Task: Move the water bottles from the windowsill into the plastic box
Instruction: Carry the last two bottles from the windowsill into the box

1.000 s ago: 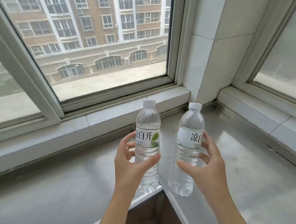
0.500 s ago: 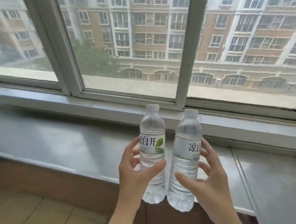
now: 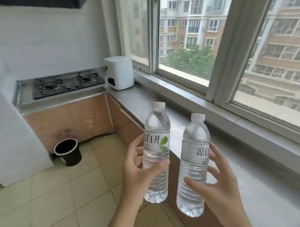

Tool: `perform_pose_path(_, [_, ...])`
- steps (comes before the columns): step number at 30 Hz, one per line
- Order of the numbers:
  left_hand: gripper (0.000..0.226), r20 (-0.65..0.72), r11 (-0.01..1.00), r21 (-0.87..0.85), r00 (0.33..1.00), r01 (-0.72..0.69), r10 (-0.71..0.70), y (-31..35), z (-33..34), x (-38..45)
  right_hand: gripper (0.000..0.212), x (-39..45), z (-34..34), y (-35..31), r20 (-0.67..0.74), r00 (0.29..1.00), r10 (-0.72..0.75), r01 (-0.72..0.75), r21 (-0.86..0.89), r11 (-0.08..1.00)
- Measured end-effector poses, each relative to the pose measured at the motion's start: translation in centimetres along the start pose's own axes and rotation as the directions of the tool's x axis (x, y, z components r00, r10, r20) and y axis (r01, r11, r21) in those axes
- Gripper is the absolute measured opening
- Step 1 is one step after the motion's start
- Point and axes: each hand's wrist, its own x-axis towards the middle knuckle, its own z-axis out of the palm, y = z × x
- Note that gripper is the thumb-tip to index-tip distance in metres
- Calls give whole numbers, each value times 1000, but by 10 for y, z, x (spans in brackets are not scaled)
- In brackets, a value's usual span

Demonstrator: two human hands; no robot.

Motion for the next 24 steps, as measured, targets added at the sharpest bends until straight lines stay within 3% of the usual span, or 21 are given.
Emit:
perform_pose_path(5, [85, -233, 998, 59, 972, -25, 38, 4, -88, 19, 103, 45, 93, -2, 248, 967, -61, 48, 59, 997])
perform_pose_path(11, [84, -499, 994, 109, 865, -8, 62, 0, -173, 36, 103, 87, 204, -2, 471, 875, -115, 56, 136, 989])
perform_pose_path(18, [80, -754, 991, 131, 649, -1, 100, -7, -260, 79, 103, 139, 345, -6, 692, 695, -195, 13, 259, 966])
perform_pose_path(24, [81, -869, 984, 176, 473, 20, 146, -2, -330, 116, 100, 170, 460, -21, 809, 522, -270, -19, 328, 945])
